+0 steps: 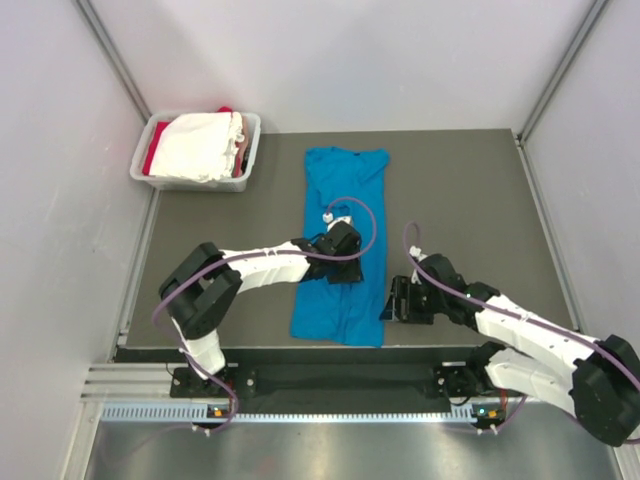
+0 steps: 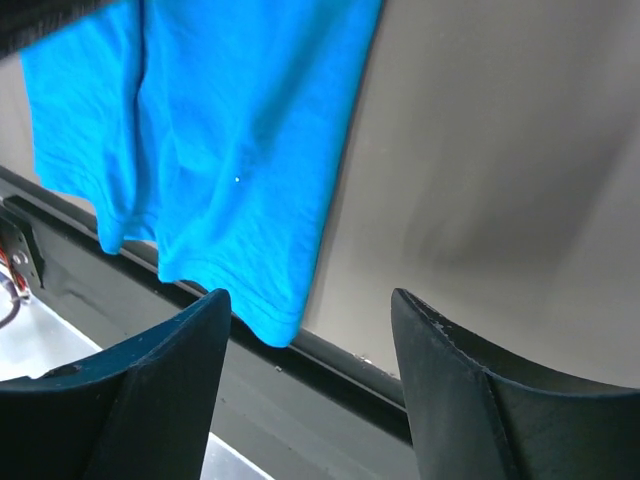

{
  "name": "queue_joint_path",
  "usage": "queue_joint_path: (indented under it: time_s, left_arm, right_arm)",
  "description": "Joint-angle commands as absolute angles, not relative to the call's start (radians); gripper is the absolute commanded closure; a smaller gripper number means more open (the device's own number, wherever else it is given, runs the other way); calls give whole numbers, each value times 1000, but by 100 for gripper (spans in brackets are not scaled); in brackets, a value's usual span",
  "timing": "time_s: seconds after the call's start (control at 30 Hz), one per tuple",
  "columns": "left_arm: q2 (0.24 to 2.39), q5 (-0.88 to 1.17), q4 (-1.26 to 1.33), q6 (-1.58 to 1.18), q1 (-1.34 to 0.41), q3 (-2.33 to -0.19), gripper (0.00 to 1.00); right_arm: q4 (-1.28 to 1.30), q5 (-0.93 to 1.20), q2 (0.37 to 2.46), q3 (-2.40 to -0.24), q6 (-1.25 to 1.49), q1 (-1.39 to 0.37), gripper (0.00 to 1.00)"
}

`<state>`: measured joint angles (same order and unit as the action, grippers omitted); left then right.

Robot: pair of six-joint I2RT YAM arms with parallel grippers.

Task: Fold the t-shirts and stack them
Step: Fold the tshirt

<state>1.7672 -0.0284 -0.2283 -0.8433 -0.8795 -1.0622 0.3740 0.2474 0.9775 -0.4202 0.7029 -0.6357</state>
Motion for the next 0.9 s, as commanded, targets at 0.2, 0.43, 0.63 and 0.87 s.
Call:
queue_joint_path:
  time_s: [0.2,0.43,0.63,0.87]
  left_arm:
    - [1825,-118,-252,-812,-850,-1135,89]
    - [1835,-127,-287,-788,-825,-1149,100]
    - [1841,-103,-293,-756,-795,-1158,100]
    - [1841,-35,-301,-729,-792,-1172,95]
  right_arm:
    - [242,249,1069,-388,744,-727,39]
    - [193,261,1158,-399,741,-758,56]
    - [213,242,1250,-405,735,-802,81]
    - [275,215,1203,-371,758,-813,83]
